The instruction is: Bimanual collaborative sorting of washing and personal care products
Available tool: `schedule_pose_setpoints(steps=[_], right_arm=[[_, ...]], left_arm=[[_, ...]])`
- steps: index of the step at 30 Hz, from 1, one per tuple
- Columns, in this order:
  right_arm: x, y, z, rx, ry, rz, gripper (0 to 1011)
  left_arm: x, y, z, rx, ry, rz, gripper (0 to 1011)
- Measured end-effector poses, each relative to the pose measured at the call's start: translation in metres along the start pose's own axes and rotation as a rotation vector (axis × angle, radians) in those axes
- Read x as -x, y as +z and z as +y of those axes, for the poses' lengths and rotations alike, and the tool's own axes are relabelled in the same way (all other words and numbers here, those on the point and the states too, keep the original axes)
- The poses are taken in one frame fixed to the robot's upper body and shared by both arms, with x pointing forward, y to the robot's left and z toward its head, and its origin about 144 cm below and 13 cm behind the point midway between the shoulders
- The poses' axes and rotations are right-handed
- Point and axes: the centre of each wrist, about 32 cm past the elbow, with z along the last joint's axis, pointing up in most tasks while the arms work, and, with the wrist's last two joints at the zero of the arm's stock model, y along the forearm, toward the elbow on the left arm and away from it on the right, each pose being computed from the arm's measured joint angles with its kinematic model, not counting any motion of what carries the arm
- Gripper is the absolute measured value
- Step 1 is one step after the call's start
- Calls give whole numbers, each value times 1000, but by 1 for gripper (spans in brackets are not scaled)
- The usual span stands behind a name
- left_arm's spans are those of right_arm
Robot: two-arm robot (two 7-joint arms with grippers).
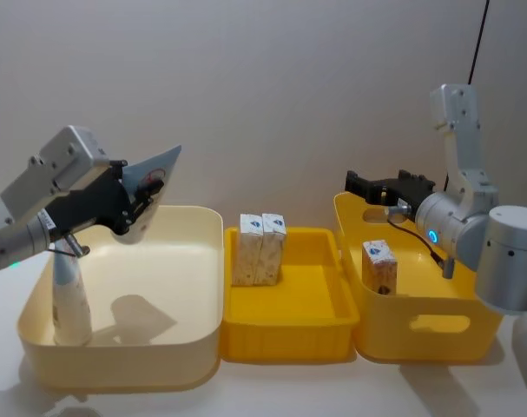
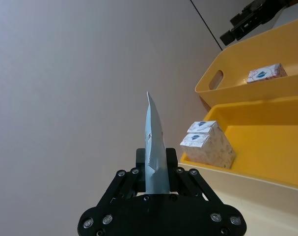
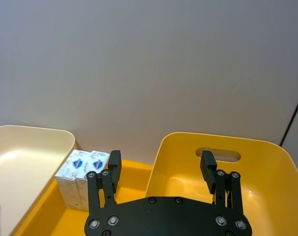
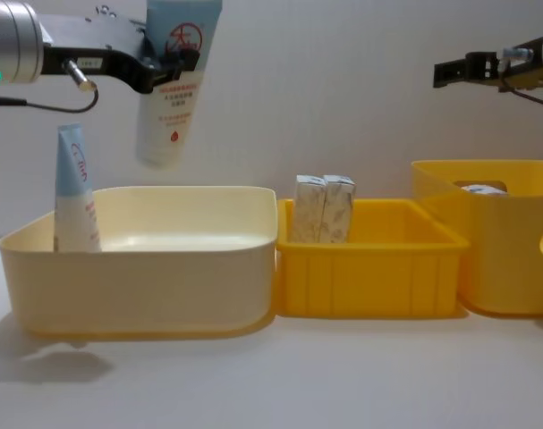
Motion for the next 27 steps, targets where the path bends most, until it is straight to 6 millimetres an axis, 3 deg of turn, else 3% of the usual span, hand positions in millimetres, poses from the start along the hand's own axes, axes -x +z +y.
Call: schedule_pose_setpoints(steps=[27], right_arm=[[-1, 9, -21, -42, 356, -85, 1001]], left_arm=[[-28, 11, 15, 134, -45, -34, 235]])
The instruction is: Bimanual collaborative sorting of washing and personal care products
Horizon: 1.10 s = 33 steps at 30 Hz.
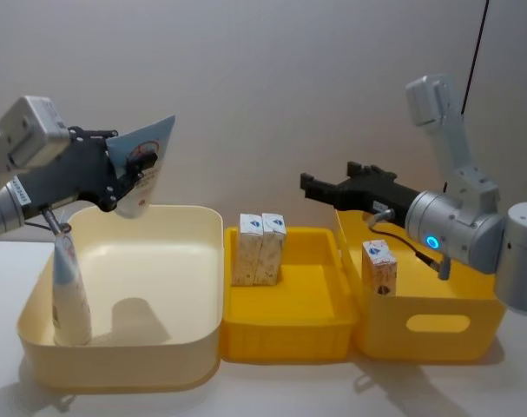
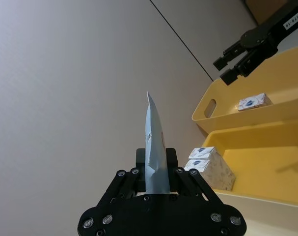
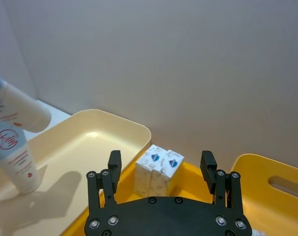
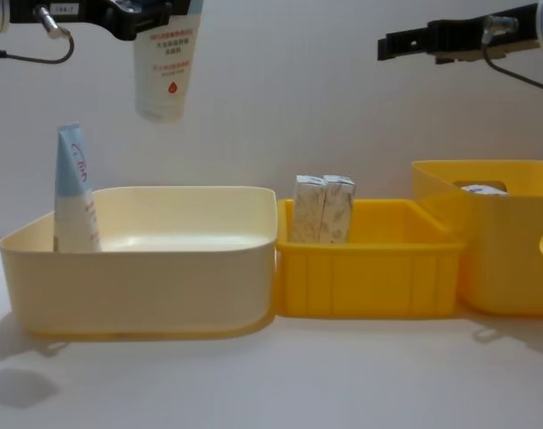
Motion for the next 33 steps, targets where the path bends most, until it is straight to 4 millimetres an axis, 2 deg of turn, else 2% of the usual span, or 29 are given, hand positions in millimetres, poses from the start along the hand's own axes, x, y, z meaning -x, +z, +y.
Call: schedule_pose_setpoints(steps=[17, 33], right_arm=[[13, -8, 20, -5, 147, -69, 1001], [25, -16, 52, 14, 360, -201, 1001]], left_arm=[[-11, -2, 0, 58, -36, 38, 235], [-12, -4, -10, 119, -90, 70, 234]])
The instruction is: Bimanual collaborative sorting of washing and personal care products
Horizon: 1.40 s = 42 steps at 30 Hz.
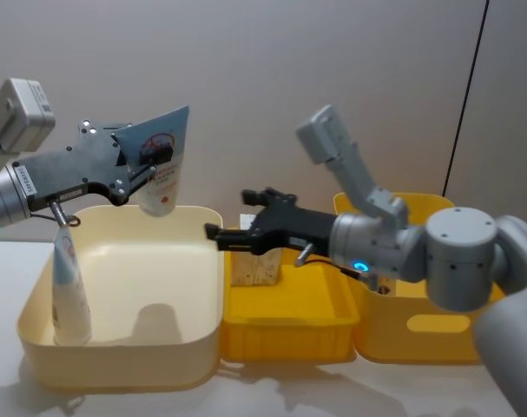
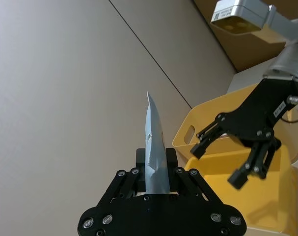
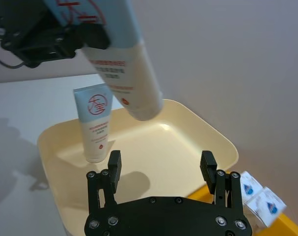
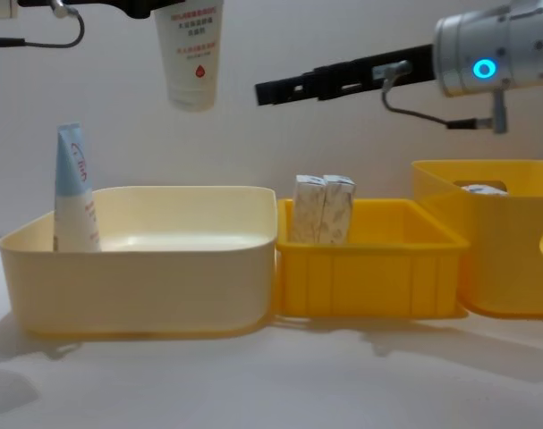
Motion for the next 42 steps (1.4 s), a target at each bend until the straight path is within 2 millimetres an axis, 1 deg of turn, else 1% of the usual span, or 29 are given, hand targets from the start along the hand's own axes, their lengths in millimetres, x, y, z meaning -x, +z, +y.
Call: schedule_pose_setpoints(steps=[4, 7, 8, 12, 14, 17, 23, 33, 42], right_arm=[[-1, 0, 13, -2, 51, -44, 1001], [-2, -1, 26, -8, 92, -95, 1001], [-2, -1, 26, -8, 92, -95, 1001], [-3, -1, 44, -22, 127, -166, 1001], [-3, -1, 47, -25, 130, -175, 1001], [-3, -1, 56, -37, 140, -218, 1001], [-1, -1, 64, -57, 130, -256, 1001], [2, 0, 66, -76, 108, -273, 1001], [9, 1, 70, -71, 105, -249, 1001]], left_arm=[[0, -1, -2, 8, -10, 8, 236], [1, -1, -4, 15, -18, 12, 236], [1, -1, -4, 15, -20, 13, 235], [2, -2, -6, 21, -28, 19, 236], [2, -3, -7, 22, -31, 22, 235], [3, -3, -8, 22, -34, 25, 235], [5, -4, -10, 19, -40, 31, 235], [8, -5, -12, 15, -45, 39, 235], [10, -6, -15, 16, -48, 43, 234]])
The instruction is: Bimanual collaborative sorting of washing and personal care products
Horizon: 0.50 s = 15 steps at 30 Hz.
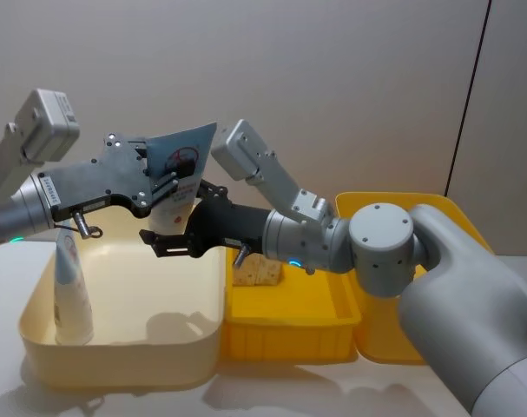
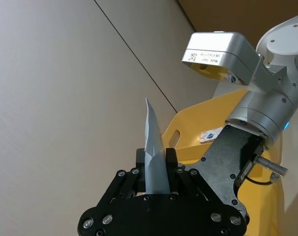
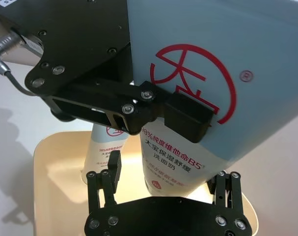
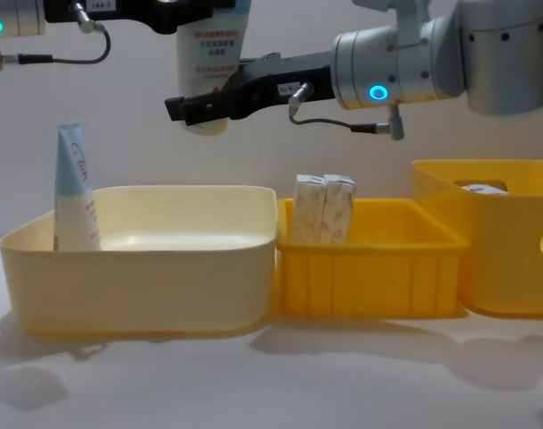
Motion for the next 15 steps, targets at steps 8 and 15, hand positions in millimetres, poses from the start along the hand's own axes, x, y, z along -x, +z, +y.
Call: schedule_pose_setpoints(steps=[8, 15], right_arm=[[4, 1, 5, 7, -1, 25, 982], [6, 1, 7, 12, -2, 36, 809]], left_arm=[[1, 0, -2, 1, 2, -1, 234], [1, 0, -2, 1, 2, -1, 235]])
